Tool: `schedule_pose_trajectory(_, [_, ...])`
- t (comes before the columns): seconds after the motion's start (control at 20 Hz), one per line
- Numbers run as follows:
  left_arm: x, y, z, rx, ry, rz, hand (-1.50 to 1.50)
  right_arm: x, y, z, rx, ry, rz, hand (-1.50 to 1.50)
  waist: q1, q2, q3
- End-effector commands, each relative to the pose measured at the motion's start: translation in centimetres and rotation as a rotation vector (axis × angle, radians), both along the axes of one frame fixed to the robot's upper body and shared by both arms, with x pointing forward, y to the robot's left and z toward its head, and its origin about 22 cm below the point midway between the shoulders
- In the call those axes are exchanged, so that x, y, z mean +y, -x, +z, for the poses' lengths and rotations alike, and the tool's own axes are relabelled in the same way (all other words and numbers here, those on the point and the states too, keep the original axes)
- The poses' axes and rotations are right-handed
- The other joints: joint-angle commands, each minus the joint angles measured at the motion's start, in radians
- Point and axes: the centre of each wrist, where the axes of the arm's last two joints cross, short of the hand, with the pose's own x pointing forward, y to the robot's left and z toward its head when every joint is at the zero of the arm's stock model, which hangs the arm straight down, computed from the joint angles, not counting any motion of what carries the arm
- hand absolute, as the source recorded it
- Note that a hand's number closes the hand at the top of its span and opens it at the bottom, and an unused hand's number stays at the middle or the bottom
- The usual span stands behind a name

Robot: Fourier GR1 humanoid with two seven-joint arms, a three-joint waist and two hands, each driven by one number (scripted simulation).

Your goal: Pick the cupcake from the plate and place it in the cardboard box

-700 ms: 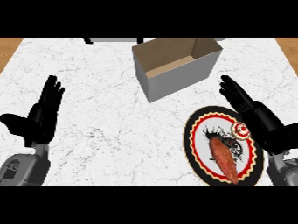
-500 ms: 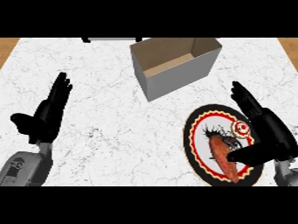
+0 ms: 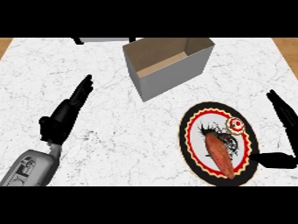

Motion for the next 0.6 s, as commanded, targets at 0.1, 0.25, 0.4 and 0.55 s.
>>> schedule_pose_trajectory(0.1, [-0.1, 1.2, 0.0, 0.02, -0.037, -0.058, 0.0, 0.0, 4.5, -1.0, -0.136, 0.387, 0.023, -1.5, 0.017, -0.002, -0.002])
schedule_pose_trajectory(0.25, [-1.5, 1.2, 0.7, 0.03, -0.036, -0.057, 0.0, 0.4, 6.5, 2.2, -0.125, 0.453, -0.018, -1.5, 0.019, 0.002, -0.002])
schedule_pose_trajectory(0.4, [-2.1, 0.6, 0.8, 0.019, -0.038, -0.071, 0.0, 3.4, 7.7, 4.7, -0.015, 0.483, -0.038, -1.5, 0.025, 0.006, -0.003])
schedule_pose_trajectory(0.55, [-2.3, 0.9, 1.4, 0.012, -0.035, -0.075, 0.0, 4.8, 9.5, 6.6, 0.122, 0.458, -0.014, -1.5, 0.032, 0.006, -0.002])
